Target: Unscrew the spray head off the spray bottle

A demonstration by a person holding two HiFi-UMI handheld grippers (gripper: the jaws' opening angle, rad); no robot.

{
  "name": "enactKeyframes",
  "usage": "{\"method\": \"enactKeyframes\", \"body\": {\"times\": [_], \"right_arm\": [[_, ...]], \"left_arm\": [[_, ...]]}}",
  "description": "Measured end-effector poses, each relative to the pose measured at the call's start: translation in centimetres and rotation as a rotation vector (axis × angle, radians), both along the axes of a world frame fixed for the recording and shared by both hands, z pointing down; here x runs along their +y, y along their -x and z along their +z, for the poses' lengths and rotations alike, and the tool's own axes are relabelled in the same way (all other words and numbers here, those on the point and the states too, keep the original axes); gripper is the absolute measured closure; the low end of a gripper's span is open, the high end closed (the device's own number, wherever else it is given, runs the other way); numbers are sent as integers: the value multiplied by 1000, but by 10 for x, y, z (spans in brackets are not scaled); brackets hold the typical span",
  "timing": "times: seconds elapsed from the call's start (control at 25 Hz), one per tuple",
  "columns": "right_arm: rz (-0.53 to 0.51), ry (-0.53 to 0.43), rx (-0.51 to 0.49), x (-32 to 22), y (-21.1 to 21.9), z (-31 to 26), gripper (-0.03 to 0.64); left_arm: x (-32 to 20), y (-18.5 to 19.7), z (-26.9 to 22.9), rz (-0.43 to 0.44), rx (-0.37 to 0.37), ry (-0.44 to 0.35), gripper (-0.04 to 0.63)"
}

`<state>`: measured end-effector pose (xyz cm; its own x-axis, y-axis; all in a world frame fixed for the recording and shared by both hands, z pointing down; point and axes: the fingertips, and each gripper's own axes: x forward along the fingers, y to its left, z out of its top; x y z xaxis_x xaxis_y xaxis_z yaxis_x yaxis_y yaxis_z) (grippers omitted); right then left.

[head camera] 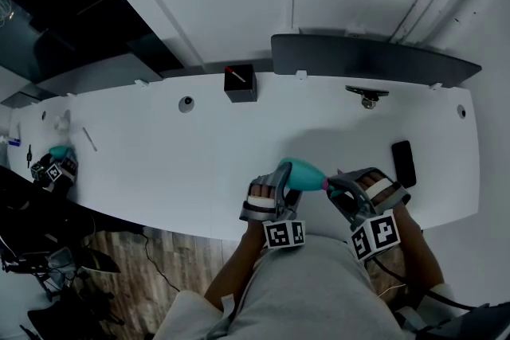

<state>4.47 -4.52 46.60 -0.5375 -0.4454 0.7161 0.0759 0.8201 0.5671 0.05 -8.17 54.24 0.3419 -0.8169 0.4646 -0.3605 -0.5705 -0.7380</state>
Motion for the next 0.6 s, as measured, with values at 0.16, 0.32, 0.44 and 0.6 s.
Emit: {"method": "enactKeyframes", "body": {"times": [0.16, 0.32, 0.44, 0.6], "right_arm": [[-159, -224, 138, 0, -1, -5, 489], [-126, -233, 81, -5, 0, -14, 491], [-85, -211, 17, -7, -1, -21, 491], [-35, -169, -101, -4, -5, -31, 489]], "left_arm": [[-1, 2, 3, -25, 61, 46, 212], [-5, 12, -1, -75, 105, 46, 212], [-8, 18, -3, -110, 141, 54, 212], [-11, 22, -5, -134, 163, 50, 212]]}}
